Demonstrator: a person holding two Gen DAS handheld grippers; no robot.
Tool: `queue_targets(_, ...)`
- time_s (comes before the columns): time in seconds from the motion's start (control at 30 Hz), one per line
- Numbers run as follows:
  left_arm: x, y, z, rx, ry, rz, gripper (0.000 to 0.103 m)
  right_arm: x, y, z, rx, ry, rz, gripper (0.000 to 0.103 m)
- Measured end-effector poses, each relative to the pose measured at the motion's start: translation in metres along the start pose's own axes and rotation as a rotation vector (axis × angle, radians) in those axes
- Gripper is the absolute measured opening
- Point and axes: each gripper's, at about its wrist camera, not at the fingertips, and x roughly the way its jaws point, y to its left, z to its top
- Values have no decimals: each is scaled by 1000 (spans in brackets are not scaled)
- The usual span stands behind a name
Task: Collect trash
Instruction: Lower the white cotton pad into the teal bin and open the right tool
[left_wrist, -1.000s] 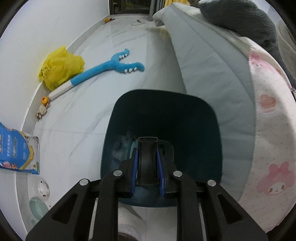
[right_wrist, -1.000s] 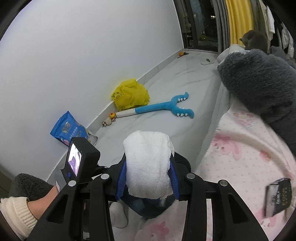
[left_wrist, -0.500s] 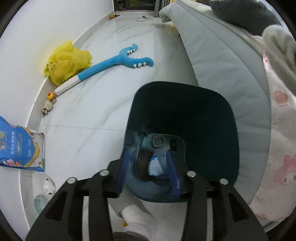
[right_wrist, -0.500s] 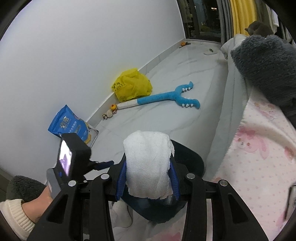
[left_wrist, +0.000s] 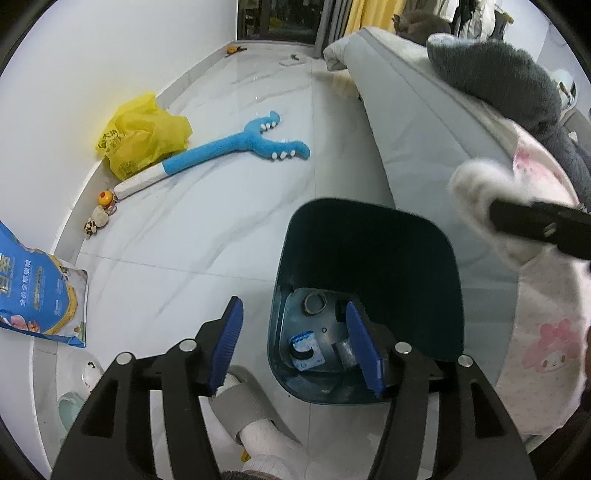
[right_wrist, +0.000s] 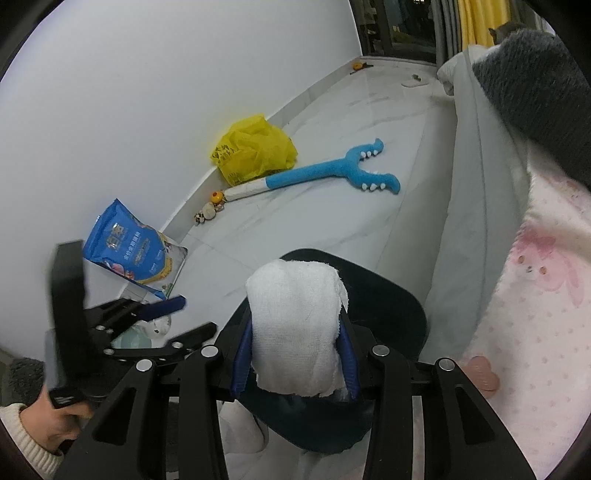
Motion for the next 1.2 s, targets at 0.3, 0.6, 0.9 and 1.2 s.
queue_targets(0.3, -30, 2, 9, 10, -109, -25, 72, 32, 1, -6, 22, 66, -16, 41)
queue_targets(0.6, -55, 8, 17, -10, -192, -45, 79, 65, 3, -17, 24, 139, -49, 42)
queue_targets(0.9, -83, 7, 28, -12, -268, -71, 80, 87, 2, -25, 33, 193, -71, 44)
queue_targets(1.2, -110, 1, 36, -8, -345, -90, 82, 104, 3, -33, 35, 246, -100, 59)
